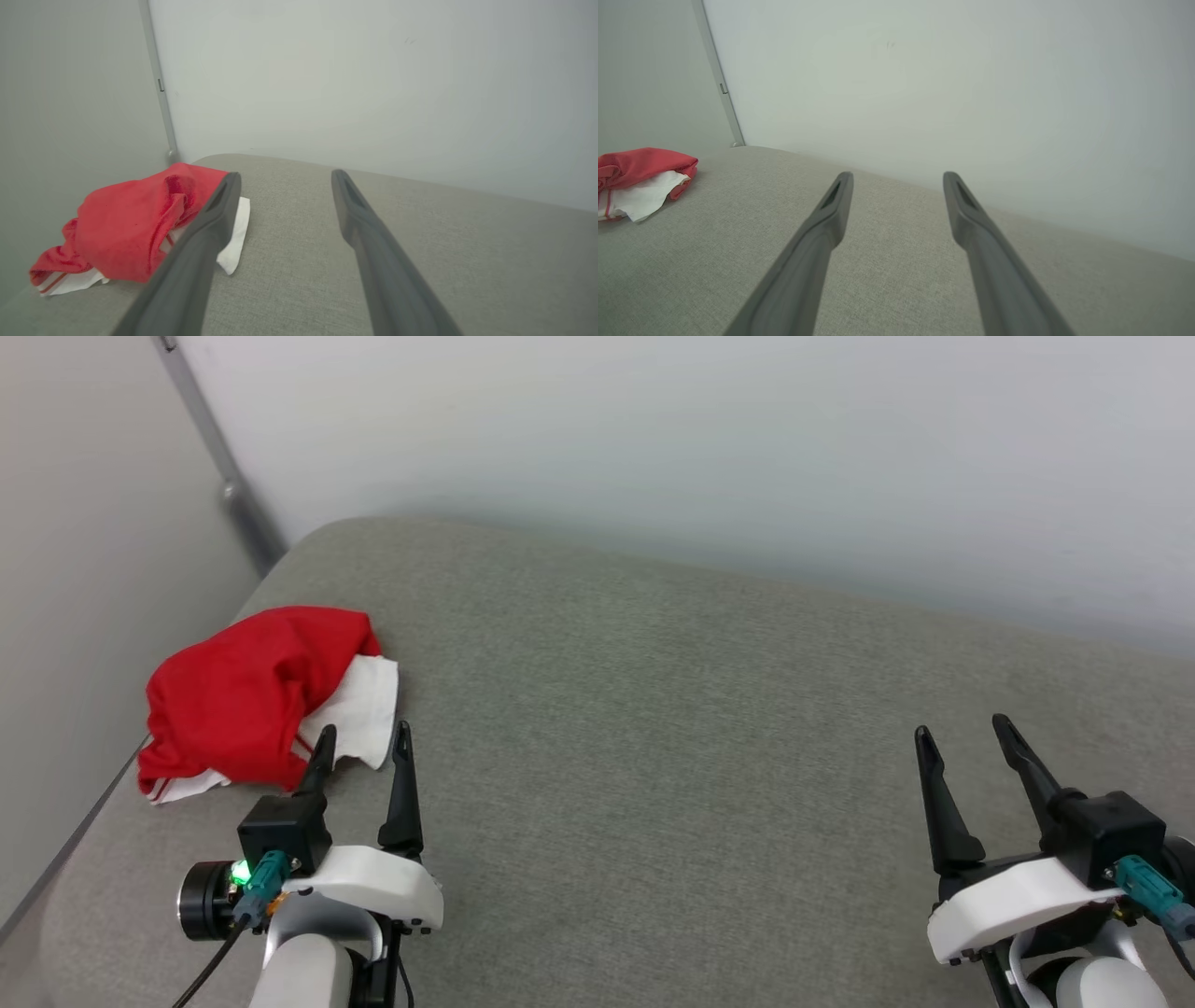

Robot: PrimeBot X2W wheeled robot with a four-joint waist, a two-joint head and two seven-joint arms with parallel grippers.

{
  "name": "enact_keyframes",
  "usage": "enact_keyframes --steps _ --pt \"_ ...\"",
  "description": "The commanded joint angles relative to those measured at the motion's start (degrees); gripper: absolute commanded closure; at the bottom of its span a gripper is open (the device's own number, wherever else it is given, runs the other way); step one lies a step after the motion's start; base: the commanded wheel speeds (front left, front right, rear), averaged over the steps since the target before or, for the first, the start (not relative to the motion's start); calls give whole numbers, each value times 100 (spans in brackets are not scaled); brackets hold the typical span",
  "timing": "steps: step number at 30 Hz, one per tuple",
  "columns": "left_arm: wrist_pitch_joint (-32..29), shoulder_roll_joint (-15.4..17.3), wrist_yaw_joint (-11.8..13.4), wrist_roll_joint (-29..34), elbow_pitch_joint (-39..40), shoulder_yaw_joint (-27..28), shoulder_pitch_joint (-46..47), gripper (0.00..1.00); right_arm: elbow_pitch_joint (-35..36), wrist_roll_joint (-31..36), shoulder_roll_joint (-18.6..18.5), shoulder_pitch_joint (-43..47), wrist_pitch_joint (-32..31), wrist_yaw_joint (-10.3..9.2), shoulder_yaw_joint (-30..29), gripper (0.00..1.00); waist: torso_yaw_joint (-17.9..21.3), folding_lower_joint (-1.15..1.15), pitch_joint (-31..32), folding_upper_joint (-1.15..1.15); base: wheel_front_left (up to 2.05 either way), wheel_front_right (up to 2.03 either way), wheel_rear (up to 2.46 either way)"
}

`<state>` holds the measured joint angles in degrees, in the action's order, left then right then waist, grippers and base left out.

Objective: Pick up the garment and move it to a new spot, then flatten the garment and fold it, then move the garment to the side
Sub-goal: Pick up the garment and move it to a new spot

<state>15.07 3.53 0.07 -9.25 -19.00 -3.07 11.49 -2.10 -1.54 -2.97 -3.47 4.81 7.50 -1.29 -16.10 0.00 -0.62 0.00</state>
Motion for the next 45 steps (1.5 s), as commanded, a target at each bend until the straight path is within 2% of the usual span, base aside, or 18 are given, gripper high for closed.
enact_keyframes --steps 1,6,13,18,25,30,36,40,45 --pt "15 31 6 6 32 48 60 0 56 11 9 -49 -15 -2 3 0 -400 0 -58 0 0 0 0" --pt "15 42 42 -41 90 243 11 0 146 10 8 -118 -67 -2 111 0 -817 0 -116 0 0 0 0" --pt "15 27 87 -72 185 464 -58 0 177 -5 8 -225 -100 -2 225 0 -1131 0 -201 0 0 0 0" --pt "15 8 86 -59 198 524 28 0 167 32 8 -289 -120 -2 280 0 -1157 0 -263 0 0 0 0" --pt "15 107 -52 -105 41 554 680 0 198 67 -4 -486 -171 -2 369 0 -909 0 -520 0 0 0 0" --pt "-221 444 -202 -277 -264 694 1624 0 291 119 -67 -658 -238 -2 436 0 -559 0 -873 0 0 0 0" --pt "-922 996 -311 -498 -623 952 2767 0 450 112 -182 -953 -257 -2 450 0 -112 0 -1483 0 0 0 0" --pt "-1703 1454 -459 -740 -1053 1073 3317 0 501 51 -209 -1178 -227 -2 474 0 192 0 -1922 0 0 0 0" --pt "-2997 1999 -646 -1041 -1744 1036 3595 0 475 41 -205 -1395 -127 -2 481 0 465 0 -2341 0 0 0 0"
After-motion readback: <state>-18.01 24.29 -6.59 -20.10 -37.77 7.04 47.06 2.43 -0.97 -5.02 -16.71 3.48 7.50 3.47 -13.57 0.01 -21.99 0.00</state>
